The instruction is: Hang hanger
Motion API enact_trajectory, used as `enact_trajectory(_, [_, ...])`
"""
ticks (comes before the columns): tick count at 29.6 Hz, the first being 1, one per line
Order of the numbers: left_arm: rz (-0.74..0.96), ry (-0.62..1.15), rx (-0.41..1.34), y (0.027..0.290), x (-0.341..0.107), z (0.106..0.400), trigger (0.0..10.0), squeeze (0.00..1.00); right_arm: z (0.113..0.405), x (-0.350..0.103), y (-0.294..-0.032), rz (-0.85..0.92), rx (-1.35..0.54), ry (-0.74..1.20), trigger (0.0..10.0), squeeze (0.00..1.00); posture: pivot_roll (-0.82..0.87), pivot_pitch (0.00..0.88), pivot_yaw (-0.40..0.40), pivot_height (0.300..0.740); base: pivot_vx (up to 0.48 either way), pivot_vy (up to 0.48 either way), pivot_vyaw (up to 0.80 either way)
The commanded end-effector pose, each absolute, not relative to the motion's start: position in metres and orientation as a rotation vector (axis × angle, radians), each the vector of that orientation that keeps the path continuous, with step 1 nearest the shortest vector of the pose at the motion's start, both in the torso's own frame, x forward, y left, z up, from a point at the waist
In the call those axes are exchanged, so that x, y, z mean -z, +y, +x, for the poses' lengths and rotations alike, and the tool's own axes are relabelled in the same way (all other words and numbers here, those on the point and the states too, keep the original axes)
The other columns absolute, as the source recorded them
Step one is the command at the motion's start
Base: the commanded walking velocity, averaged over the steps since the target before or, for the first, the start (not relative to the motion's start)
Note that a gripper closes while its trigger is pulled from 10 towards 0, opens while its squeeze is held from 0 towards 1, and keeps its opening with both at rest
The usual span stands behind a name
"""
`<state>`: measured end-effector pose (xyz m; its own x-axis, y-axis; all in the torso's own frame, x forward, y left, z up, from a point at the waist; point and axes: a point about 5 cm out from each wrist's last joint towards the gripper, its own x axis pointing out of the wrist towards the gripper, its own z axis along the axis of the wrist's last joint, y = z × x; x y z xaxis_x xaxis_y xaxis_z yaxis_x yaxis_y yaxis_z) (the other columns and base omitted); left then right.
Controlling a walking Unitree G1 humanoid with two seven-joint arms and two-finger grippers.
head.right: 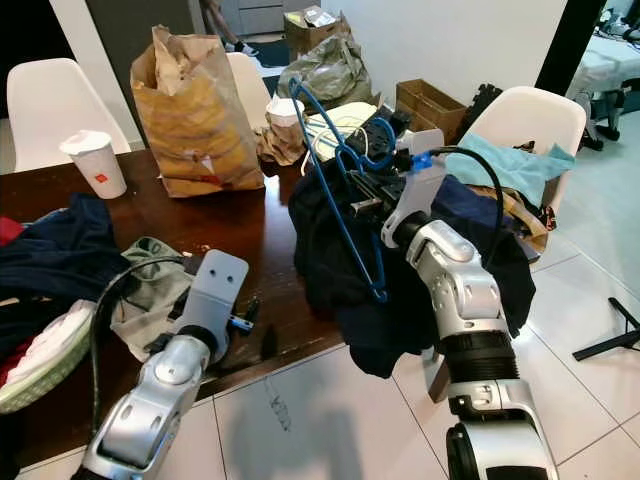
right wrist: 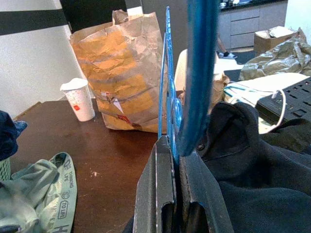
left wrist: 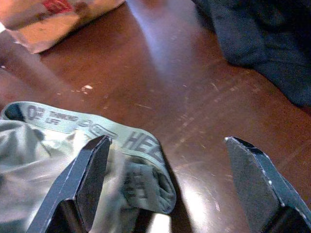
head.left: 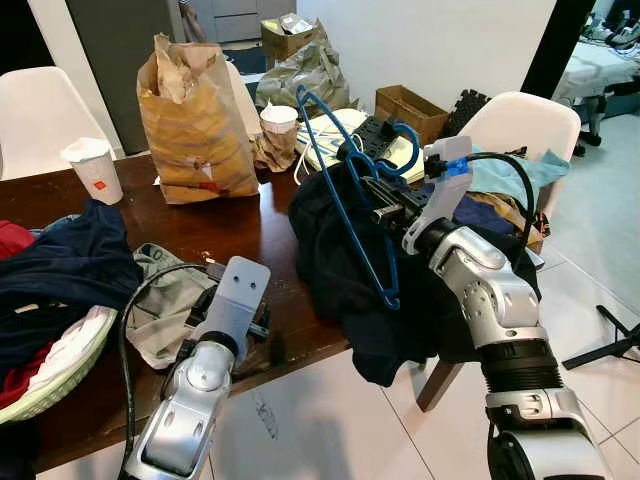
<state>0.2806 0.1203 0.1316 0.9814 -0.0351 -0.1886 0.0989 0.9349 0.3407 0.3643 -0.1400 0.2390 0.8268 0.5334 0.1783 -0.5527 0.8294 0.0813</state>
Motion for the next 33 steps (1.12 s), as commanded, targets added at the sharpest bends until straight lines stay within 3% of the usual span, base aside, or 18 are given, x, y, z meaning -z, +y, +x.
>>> enact_trajectory(1, [0.387, 0.266, 0.089, 0.119, -0.117, 0.275, 10.0, 0.00, 0.363, -0.240, -0.139, 0.126, -0.586, -0.152, 10.0, 0.00, -0.05, 0.062, 0.008, 0.740, 0.000, 0.000, 0.00])
enact_trajectory(16, [0.528, 0.410, 0.010, 0.143, -0.099, 0.269, 10.0, 0.00, 0.363, -0.239, -0.141, 0.125, -0.576, -0.150, 10.0, 0.00, -0.05, 0.065, 0.007, 0.740, 0.000, 0.000, 0.00])
enact_trajectory(25, [0.552, 0.332, -0.080, 0.156, -0.109, 0.278, 10.0, 0.00, 0.363, -0.239, -0.143, 0.124, -0.572, -0.149, 10.0, 0.00, -0.06, 0.068, 0.008, 0.740, 0.000, 0.000, 0.00])
enact_trajectory(33, [0.536, 0.246, -0.052, 0.155, -0.118, 0.288, 10.0, 0.00, 0.362, -0.240, -0.143, 0.124, -0.574, -0.150, 10.0, 0.00, -0.06, 0.067, 0.006, 0.740, 0.000, 0.000, 0.00])
